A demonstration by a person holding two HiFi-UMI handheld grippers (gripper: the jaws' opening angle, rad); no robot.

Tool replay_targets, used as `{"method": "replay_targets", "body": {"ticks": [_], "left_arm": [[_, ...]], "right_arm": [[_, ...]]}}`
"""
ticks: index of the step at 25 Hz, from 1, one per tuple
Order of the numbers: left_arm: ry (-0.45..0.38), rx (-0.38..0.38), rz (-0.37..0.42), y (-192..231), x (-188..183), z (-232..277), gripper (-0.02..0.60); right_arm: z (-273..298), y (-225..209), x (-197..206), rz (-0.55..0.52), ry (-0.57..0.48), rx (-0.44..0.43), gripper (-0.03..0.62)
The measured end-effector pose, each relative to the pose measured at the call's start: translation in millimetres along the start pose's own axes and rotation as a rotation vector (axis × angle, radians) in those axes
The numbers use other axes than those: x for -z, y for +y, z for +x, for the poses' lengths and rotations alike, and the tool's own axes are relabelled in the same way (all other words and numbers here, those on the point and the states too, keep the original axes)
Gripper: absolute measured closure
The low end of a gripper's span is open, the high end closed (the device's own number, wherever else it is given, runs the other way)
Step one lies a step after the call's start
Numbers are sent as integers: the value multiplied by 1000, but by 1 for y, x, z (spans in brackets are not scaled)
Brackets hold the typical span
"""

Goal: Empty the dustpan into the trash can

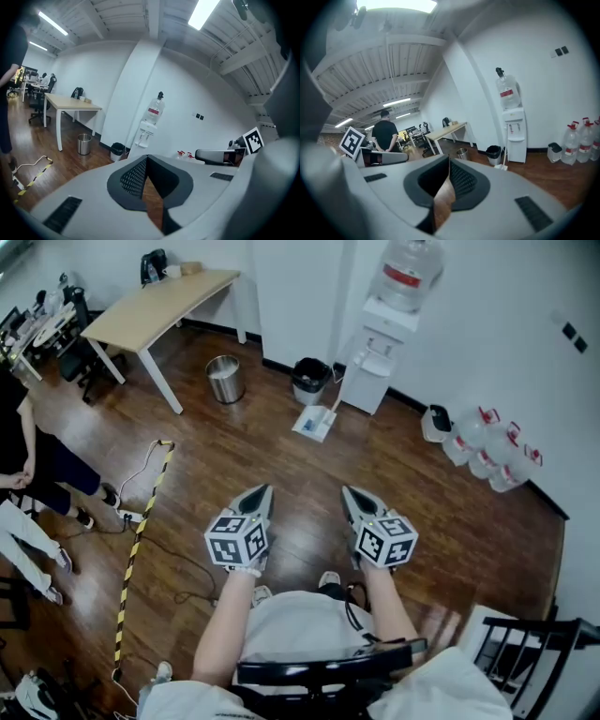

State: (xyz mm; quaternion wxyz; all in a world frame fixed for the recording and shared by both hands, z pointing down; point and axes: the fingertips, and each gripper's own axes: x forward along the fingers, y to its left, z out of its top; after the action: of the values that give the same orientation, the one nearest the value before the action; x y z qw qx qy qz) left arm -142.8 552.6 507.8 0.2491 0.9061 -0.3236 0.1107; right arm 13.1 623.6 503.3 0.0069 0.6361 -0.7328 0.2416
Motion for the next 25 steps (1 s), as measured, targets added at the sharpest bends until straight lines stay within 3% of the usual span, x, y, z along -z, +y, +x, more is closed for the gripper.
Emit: {"method": "replay_targets", "body": {"ticks": [8, 17, 19, 25], "left_arm": [[17, -7, -31, -23, 11, 31, 592], [13, -29, -58, -74, 20, 84, 592], [24, -38, -56, -84, 25, 91, 592], [52, -61, -69, -80, 28, 116, 592]], "right_arm": [[-8, -43, -4, 36, -24, -4, 565], [-32, -124, -15, 16, 10, 7, 558], [-33, -140, -14, 23, 22, 7, 521], [-16, -171, -15, 56, 33, 21, 505]]}}
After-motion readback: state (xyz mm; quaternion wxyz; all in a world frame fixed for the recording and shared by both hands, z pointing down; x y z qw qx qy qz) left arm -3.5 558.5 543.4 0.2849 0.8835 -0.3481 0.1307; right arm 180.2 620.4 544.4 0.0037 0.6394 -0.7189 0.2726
